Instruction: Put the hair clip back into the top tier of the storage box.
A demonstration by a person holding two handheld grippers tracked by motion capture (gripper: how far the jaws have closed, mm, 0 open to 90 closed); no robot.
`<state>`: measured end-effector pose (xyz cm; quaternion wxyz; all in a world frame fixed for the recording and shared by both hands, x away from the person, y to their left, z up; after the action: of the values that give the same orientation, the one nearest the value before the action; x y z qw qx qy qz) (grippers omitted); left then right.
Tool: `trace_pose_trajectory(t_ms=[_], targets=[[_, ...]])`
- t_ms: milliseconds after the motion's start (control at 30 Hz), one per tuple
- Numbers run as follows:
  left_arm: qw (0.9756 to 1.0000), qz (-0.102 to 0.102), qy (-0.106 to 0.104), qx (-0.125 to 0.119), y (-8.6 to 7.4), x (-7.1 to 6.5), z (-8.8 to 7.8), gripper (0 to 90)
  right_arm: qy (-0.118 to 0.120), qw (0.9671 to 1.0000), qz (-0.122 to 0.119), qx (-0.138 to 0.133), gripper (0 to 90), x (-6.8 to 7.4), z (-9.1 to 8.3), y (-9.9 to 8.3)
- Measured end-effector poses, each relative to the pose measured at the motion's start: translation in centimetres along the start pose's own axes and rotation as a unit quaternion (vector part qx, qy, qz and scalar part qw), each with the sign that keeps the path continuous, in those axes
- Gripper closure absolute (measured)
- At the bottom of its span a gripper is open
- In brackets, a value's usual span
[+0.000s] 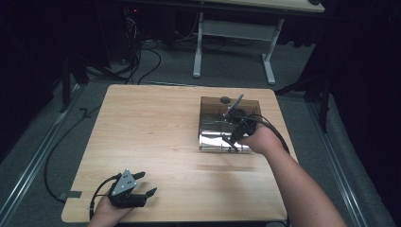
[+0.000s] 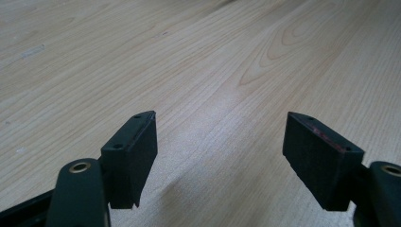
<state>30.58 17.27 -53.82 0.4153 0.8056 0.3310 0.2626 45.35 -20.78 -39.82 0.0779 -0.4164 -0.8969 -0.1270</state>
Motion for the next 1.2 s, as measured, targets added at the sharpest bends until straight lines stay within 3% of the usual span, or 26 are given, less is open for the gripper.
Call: trace_pose_trajectory(t_ms=[267, 533, 900, 1200], targets=[[1.0000, -0.002, 0.002, 0.000, 0.0, 0.0, 0.0, 27.5, 0.006, 1.0000, 0.002, 0.004, 84.3, 1.2, -1.0, -1.5], [1.0000, -0.001, 0.003, -0.001, 0.0, -0.1, 0.0, 27.5, 0.015, 0.9999, 0.005, 0.001, 84.1, 1.5, -0.6, -2.8], [1.0000, 0.001, 0.004, 0.000, 0.0, -0.1, 0.0, 27.5, 0.039, 0.9992, 0.011, -0.004, 82.4, 1.2, 1.9, -5.0], [1.0000, -0.002, 0.004, -0.003, 0.0, -0.1, 0.0, 27.4, 0.039, 0.9989, 0.019, -0.021, 75.5, 0.6, 3.7, -6.3]])
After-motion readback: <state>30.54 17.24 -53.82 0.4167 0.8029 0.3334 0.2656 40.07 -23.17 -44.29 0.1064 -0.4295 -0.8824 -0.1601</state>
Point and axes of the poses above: each handheld gripper's, and its own axes: z roughly forward along the jaws, y roughly out of its top, x roughly to its left, the point moved 1 cm from there along z, roughly forward along the jaws, and after that the axes turned 15 degrees about y, right-handed, at the moved point
